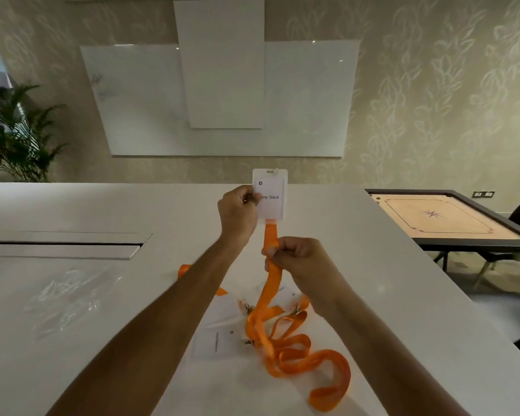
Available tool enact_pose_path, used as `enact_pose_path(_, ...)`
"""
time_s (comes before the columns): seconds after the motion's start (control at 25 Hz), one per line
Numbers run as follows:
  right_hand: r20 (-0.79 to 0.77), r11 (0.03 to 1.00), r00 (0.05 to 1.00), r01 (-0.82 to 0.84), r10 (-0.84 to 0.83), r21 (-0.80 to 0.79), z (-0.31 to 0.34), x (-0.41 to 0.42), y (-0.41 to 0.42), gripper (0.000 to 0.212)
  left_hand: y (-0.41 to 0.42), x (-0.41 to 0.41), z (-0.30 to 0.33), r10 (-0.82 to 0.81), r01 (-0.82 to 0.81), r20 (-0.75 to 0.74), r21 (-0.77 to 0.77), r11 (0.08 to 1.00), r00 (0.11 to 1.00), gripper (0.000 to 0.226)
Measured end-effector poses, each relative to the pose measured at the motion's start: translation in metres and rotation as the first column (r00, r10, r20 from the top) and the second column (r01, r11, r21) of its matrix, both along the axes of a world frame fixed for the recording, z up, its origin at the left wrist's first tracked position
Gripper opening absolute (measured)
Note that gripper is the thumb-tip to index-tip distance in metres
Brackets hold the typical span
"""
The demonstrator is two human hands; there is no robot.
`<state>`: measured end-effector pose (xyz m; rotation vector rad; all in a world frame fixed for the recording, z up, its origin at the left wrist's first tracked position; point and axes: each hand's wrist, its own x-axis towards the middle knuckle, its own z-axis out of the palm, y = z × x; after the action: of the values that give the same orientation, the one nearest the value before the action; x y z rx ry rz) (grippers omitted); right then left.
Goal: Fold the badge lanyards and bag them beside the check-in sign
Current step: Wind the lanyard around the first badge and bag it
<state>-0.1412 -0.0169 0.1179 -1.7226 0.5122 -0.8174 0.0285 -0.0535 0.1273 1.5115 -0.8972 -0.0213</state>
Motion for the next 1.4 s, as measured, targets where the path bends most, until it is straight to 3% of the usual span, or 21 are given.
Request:
enact_pose_path(0.16,0.141,0.989,0.979,-0.147,0.145,0.002,0.029,-0.014,0.0,0.024,0.004,-0.006,0.003,0.05,-0.047,0.113,-0.029,0.998,0.992,0.017)
enact_pose_path(0.48,0.273,0.971,0.932,-0.219,0.239,-0.099,0.073,-0.024,-0.018,0.021,0.01,-0.014,-0.006,0.021,-0.024,0.235,0.011,1.0,0.972,0.022)
enact_pose_path(0.92,0.318,0.976,0.943,-0.028,0.098,-0.216,0.098,-0.007,-0.072,0.025,0.009,-0.018,-0.024,-0.045,0.016,0.303,0.097,0.995,0.952,0.018)
enact_pose_path(1.4,0.276,0.94,0.958,0.158,-0.072,-0.303,0.093,0.017,-0.14,0.022,0.013,-0.018,-0.026,-0.248,0.232,0.176,0.108,0.967,0.953,0.015)
